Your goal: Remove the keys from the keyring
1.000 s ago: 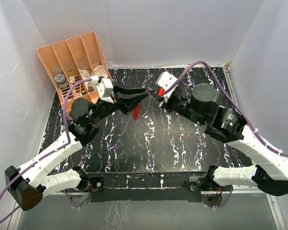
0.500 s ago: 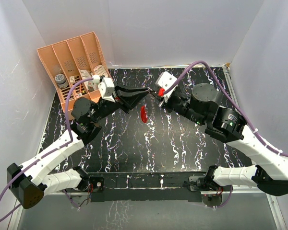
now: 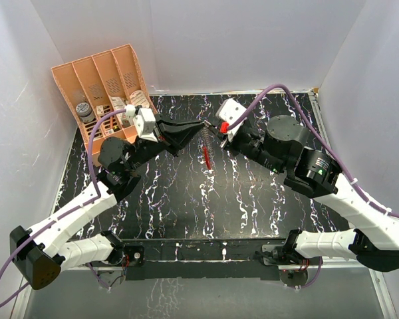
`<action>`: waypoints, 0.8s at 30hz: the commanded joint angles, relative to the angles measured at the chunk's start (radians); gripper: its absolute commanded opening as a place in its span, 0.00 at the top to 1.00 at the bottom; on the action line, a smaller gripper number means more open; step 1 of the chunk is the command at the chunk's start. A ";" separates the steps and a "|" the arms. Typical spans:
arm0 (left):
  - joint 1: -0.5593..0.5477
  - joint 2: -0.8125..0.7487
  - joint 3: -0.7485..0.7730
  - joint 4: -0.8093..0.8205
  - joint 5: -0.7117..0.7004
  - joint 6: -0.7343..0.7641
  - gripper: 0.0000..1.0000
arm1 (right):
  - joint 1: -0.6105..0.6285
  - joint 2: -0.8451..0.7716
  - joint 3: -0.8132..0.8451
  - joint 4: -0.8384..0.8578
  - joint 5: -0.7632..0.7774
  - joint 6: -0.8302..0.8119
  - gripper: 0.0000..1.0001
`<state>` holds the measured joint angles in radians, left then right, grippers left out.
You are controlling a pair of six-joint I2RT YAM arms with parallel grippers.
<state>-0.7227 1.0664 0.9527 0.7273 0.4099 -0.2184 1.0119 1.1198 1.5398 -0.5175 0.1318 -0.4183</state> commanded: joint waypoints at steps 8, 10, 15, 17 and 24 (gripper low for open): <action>0.002 -0.057 -0.092 0.294 -0.097 -0.035 1.00 | 0.002 -0.051 -0.075 0.079 0.009 0.036 1.00; 0.002 -0.058 -0.094 0.316 -0.096 -0.036 1.00 | 0.001 -0.056 -0.097 0.087 0.010 0.047 1.00; 0.003 -0.066 -0.089 0.329 -0.092 -0.027 1.00 | 0.002 -0.078 -0.153 0.133 0.010 0.068 1.00; 0.002 -0.065 -0.088 0.335 -0.083 -0.023 1.00 | 0.002 -0.081 -0.170 0.150 -0.005 0.074 1.00; 0.002 -0.062 -0.112 0.383 -0.106 -0.019 1.00 | 0.002 -0.053 -0.184 0.177 -0.084 0.099 1.00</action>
<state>-0.7238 1.0393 0.8478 0.9730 0.3401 -0.2470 1.0126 1.0672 1.3613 -0.3916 0.1028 -0.3500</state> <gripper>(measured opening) 0.010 0.033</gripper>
